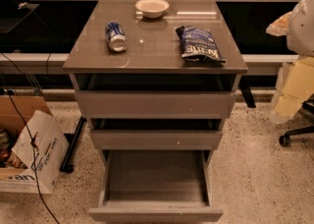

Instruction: Place blue chip bag into bottom drawer

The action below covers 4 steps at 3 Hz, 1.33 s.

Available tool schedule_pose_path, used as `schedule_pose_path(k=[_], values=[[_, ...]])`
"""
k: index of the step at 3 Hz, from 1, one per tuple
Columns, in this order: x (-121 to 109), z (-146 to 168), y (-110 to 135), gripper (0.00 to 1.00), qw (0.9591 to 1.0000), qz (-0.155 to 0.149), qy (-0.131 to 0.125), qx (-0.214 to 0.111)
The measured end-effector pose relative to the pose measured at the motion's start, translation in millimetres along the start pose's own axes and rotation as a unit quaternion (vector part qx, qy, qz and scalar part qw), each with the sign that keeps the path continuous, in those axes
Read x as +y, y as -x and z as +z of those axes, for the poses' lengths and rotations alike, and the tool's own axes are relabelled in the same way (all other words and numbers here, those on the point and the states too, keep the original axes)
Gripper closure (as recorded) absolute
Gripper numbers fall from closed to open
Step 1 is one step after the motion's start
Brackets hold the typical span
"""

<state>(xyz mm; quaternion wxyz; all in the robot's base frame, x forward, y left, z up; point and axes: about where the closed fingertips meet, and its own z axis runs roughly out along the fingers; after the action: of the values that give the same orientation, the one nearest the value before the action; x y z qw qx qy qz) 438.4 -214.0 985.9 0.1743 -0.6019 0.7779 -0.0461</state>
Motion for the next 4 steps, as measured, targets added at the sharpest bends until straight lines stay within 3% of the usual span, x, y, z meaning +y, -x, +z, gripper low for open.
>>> schedule_pose_path(k=[2, 3, 4], values=[[-4, 6, 11, 0.0, 0.9997, -0.001, -0.013, -0.02], [-16, 22, 29, 0.0, 0.9976, 0.012, -0.023, -0.064], [-18, 21, 32, 0.0, 0.9971, 0.012, -0.029, -0.069]])
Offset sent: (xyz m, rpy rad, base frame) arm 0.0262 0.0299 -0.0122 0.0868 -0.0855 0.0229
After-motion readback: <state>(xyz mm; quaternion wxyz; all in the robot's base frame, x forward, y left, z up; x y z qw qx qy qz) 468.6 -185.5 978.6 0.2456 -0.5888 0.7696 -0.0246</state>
